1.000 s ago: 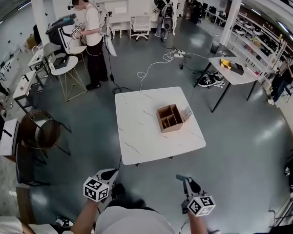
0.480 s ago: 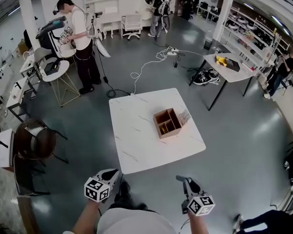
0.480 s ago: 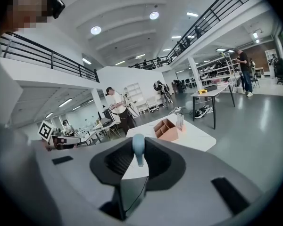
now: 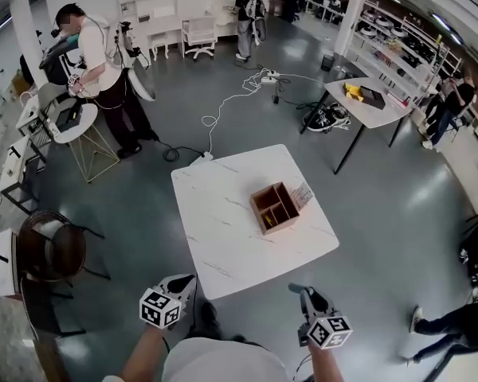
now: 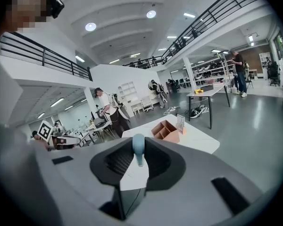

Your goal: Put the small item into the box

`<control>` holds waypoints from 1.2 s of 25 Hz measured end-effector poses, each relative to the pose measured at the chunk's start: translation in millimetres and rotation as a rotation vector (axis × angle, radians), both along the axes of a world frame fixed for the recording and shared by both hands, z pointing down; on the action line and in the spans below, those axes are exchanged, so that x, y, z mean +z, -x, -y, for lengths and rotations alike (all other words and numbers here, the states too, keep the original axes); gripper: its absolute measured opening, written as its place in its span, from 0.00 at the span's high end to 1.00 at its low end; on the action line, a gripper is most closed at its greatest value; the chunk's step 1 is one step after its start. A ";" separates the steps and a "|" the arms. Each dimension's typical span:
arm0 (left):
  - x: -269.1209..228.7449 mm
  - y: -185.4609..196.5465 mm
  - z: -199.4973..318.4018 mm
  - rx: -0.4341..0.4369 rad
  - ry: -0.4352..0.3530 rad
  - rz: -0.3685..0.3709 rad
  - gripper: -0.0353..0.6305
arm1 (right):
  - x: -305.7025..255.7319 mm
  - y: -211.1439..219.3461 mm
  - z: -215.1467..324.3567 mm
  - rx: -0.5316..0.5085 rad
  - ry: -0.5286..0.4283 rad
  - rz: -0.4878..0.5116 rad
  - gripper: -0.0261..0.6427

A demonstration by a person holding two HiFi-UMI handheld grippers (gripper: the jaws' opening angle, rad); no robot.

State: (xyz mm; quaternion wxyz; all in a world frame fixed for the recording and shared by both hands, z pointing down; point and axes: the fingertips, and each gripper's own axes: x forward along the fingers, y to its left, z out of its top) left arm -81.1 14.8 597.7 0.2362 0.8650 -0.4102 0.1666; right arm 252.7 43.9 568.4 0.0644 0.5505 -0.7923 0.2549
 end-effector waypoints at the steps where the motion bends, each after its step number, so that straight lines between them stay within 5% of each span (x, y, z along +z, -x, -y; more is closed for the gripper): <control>1: 2.7 4.4 7.3 0.007 0.002 -0.001 0.93 | 0.2 4.3 5.1 0.005 -0.001 -0.004 0.84; 14: 23.5 41.9 89.5 0.145 0.002 0.008 0.93 | 10.4 44.6 46.8 0.114 0.019 -0.069 0.84; 30: 24.5 50.8 124.4 0.129 0.013 -0.016 0.93 | 15.0 55.5 74.7 0.104 0.055 -0.074 0.84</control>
